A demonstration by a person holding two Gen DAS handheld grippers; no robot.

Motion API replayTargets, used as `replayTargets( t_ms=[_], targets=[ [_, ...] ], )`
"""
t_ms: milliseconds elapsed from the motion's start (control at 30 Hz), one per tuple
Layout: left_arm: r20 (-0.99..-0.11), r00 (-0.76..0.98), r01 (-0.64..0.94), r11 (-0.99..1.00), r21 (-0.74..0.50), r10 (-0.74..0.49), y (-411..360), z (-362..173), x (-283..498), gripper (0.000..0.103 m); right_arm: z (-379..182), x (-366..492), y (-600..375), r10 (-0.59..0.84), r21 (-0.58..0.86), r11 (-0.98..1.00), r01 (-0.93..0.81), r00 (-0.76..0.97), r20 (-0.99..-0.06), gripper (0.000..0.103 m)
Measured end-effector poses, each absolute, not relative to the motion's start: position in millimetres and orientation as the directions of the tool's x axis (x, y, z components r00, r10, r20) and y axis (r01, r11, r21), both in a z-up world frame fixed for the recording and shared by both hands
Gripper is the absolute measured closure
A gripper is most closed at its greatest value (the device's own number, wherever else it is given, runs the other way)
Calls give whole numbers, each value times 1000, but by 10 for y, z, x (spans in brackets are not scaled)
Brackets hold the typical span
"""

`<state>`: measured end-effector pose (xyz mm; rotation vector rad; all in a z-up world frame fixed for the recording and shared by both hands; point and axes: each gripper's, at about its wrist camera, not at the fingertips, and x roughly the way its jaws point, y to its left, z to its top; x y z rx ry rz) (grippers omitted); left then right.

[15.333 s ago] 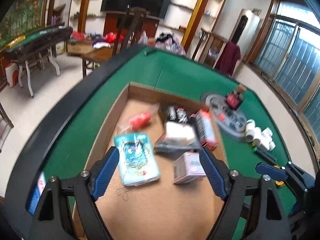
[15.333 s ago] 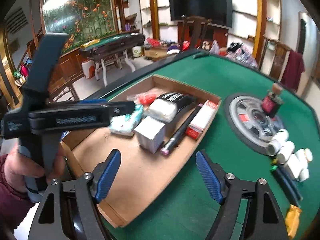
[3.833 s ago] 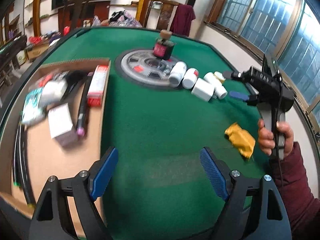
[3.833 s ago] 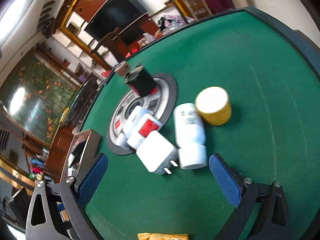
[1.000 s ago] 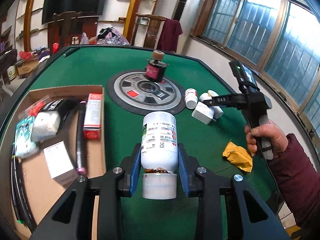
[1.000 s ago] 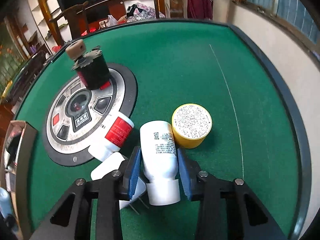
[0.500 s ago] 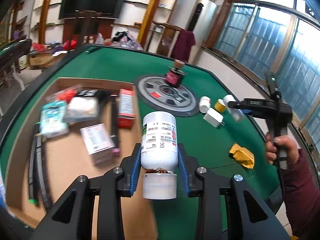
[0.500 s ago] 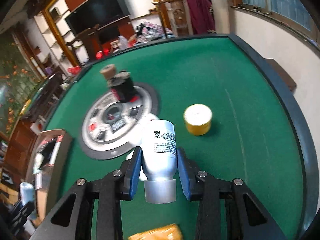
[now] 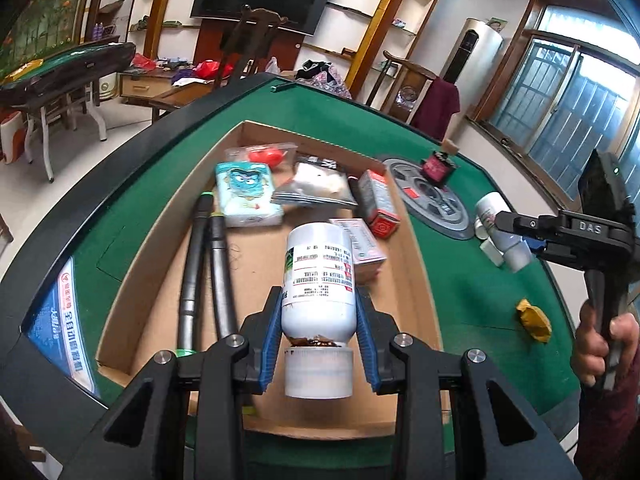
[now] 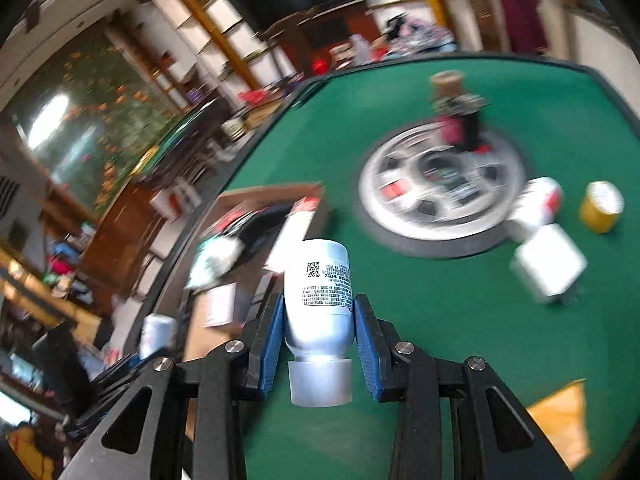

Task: Organize objects
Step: 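Lower both white bottles into the box and open both tools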

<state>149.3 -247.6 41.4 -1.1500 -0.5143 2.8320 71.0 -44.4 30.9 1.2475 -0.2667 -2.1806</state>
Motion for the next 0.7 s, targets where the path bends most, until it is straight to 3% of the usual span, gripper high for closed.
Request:
replayTargets(
  t_ms=[400,700],
  targets=[
    [-727,-671,130,-942,-309,145,-2703,190,1183,70,-68,865,-1534,-645,494,-711,500,-184,-742,64],
    [-723,-677,140,-941,-309,137,-2733,143,1140,70,-93,817,-1902,-616,449,-722,525,-193,-764,64]
  ],
)
